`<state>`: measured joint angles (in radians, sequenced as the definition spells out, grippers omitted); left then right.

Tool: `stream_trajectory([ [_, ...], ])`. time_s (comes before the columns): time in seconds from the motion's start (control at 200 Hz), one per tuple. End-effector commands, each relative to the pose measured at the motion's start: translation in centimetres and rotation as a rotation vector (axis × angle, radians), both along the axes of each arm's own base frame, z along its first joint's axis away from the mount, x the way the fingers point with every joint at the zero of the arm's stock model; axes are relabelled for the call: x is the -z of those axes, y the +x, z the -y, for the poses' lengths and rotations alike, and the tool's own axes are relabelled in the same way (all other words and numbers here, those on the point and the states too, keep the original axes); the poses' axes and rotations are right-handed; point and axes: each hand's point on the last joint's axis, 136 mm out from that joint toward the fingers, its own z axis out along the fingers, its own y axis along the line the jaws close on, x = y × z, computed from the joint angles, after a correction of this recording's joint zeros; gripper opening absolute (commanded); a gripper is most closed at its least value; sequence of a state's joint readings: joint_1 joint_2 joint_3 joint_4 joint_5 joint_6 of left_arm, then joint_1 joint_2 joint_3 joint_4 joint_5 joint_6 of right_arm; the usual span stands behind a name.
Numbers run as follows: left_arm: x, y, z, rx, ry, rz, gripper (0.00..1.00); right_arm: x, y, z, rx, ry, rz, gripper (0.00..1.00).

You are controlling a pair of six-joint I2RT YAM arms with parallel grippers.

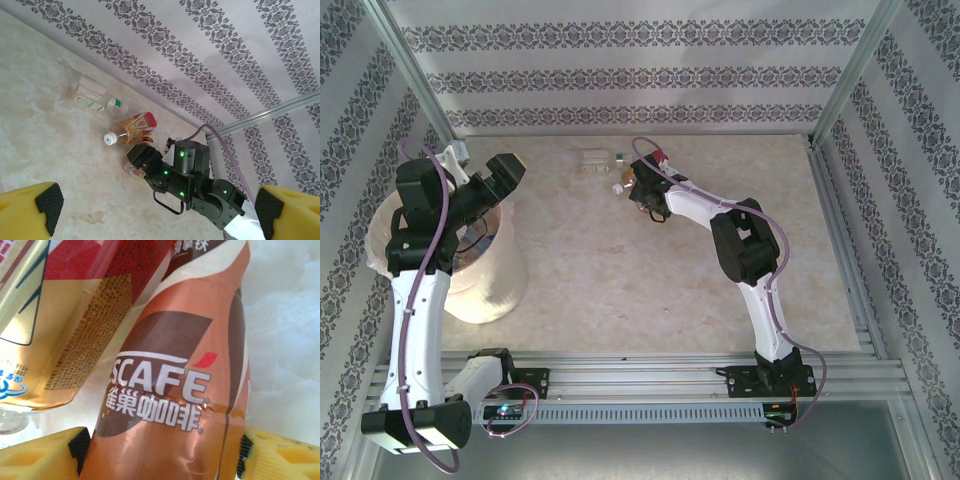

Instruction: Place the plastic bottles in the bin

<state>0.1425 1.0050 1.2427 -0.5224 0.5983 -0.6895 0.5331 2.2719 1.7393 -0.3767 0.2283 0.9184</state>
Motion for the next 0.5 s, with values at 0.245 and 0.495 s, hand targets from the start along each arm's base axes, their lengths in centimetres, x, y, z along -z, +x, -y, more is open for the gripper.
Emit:
stream_trajectory([
  [0.245, -1.4, 0.4, 2.6, 0.073, 0.048, 0.058, 1.0, -2.6, -0.9, 0.4, -0.128, 0.014, 0.143, 0.51],
  [0.495, -1.7, 2.3, 8.7, 0.223, 0.116, 0.07, 1.0, -7.6, -3.5, 2.2, -0.183, 0.098, 0.248, 0.41],
])
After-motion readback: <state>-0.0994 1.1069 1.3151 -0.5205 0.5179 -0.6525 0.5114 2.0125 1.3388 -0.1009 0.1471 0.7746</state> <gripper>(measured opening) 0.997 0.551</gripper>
